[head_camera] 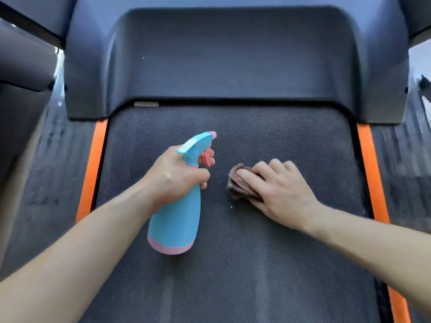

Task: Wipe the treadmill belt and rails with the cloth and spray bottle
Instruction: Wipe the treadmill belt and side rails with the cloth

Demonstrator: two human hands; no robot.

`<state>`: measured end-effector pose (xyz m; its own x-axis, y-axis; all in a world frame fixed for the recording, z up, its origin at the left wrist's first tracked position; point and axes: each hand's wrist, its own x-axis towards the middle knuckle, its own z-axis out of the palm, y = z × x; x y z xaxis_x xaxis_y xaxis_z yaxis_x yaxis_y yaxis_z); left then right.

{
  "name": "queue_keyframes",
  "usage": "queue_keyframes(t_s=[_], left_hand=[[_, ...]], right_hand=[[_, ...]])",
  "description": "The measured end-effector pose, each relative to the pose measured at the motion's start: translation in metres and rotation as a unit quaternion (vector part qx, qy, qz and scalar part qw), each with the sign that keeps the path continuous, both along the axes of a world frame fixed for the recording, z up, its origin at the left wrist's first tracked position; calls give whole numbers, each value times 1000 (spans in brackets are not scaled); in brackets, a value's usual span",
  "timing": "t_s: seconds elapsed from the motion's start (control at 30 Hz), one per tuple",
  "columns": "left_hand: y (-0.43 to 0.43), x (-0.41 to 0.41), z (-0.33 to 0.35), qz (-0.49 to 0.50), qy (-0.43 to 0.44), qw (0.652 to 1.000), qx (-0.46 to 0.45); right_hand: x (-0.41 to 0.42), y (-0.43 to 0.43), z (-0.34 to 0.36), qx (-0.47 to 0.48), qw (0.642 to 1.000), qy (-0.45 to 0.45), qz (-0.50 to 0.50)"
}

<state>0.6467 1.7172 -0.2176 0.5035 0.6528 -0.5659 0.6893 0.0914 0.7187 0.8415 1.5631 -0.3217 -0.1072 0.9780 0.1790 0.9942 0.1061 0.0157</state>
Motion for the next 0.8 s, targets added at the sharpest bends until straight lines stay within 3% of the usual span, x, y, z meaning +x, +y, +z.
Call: queue_keyframes(t_s=[0.07,0.23,0.3,0.47,0.53,0.63,0.8], left_hand=[[-2,-3,-1,-2,-7,1000,1],[-4,-3,-4,-7,6,1000,2],[-6,-1,-2,-19,18,1000,12],[-22,11,4,-72,36,996,43],[-30,19,4,-92,28,995,40],[-43,37,0,-120,15,992,33],[-51,66,2,-173,8,984,52]], right_hand=[[16,24,0,5,1000,-12,-2],[30,104,4,16,976,5,-217],[23,83,4,28,978,-4,-206],[15,-53,1,-3,998,10,-69],[44,-59,3,5,991,3,-133],[101,-21,11,22,945,-25,-325],[78,-56,10,13,925,-87,-370]])
